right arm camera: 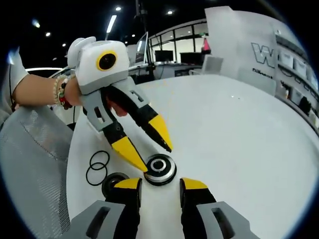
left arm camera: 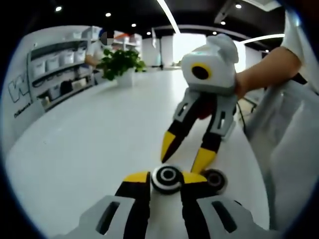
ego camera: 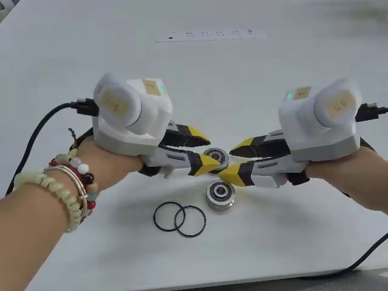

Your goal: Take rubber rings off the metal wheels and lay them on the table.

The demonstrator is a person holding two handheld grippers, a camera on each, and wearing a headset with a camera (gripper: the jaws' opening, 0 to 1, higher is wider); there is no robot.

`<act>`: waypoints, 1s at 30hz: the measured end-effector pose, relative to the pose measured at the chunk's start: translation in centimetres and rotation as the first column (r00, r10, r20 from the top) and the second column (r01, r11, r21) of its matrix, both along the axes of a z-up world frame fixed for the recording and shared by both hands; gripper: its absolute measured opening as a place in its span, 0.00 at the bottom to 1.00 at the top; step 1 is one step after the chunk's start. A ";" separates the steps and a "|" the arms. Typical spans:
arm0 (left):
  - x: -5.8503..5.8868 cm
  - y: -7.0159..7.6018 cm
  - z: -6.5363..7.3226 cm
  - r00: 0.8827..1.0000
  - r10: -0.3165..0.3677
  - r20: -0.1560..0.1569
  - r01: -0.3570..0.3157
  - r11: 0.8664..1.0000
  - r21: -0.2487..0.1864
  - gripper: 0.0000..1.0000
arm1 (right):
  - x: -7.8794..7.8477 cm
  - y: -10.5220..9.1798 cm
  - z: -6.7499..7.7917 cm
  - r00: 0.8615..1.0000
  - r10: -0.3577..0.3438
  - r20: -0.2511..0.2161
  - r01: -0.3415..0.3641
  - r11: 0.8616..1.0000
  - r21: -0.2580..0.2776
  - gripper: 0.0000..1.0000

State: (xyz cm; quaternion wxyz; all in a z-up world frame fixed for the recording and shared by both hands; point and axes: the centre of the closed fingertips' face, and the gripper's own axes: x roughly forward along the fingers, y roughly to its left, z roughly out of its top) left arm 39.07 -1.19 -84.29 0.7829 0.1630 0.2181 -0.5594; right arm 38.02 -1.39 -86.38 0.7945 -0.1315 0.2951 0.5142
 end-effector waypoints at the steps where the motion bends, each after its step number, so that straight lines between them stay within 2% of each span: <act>1: 0.1 -0.1 -0.1 1.000 0.007 -0.001 -0.007 1.000 -0.004 0.23 | 0.0 0.0 0.0 1.000 -0.001 -0.001 0.001 1.000 0.000 0.28; 5: -0.1 -0.2 -0.2 1.000 0.004 -0.001 -0.004 1.000 -0.007 0.19 | -0.1 0.1 0.0 1.000 0.002 0.003 -0.002 1.000 -0.004 0.27; 8: -0.2 -0.2 -0.2 1.000 0.007 -0.016 -0.008 1.000 -0.012 0.17 | -0.1 0.2 0.0 1.000 0.002 0.005 -0.002 1.000 -0.001 0.27; 10: -0.2 -0.2 -0.2 1.000 0.005 -0.012 -0.005 1.000 -0.008 0.17 | -0.2 0.3 0.1 1.000 0.001 0.005 -0.001 1.000 0.004 0.26; 14: -0.4 -0.3 -0.2 1.000 0.000 -0.024 0.000 1.000 -0.012 0.14 | -0.3 0.4 0.1 1.000 0.008 0.009 -0.008 1.000 0.006 0.24; 27: -0.1 -0.4 -0.6 1.000 0.017 -0.026 -0.018 0.999 -0.028 0.14 | -0.3 0.5 -0.2 1.000 0.020 0.013 -0.020 1.000 -0.008 0.30; 30: -0.1 -0.4 -0.6 1.000 0.018 -0.025 -0.019 0.999 -0.029 0.14 | 0.2 0.5 0.4 1.000 -0.002 0.021 0.001 1.000 0.018 0.28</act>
